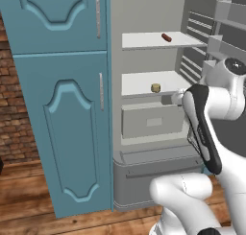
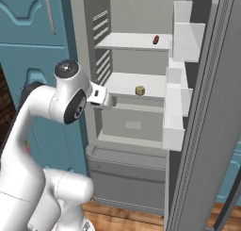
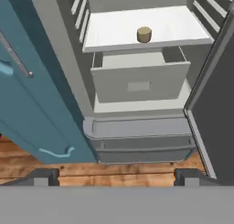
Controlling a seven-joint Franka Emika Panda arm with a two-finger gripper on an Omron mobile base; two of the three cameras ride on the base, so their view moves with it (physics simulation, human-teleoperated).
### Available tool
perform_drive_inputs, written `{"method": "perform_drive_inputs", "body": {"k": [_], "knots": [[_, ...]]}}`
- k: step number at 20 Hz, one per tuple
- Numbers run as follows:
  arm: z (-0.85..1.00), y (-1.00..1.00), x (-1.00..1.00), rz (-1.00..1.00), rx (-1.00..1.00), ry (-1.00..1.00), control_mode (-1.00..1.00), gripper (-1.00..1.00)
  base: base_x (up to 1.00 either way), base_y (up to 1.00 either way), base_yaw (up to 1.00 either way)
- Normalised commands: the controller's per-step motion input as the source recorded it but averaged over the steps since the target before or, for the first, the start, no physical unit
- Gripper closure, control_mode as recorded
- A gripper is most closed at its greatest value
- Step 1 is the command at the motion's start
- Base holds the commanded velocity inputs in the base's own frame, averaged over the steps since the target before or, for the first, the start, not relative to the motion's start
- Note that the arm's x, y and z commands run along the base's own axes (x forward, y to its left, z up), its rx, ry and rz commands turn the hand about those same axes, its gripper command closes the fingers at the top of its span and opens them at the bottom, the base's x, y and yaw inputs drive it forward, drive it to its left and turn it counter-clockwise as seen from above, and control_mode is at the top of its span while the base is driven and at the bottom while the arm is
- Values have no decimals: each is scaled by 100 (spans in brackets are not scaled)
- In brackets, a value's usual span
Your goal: Retrieve the sausage and cheese from the fridge and place them on the cutting board on the counter.
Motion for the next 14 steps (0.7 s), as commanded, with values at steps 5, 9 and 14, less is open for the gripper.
{"method": "perform_drive_inputs", "body": {"k": [5,9,14], "knots": [[16,71,-32,22,1,-16,-100,-100,0,0,0],[36,18,-44,4,0,-6,-100,-100,0,0,0],[43,0,-46,-9,0,0,-100,-100,0,0,0]]}}
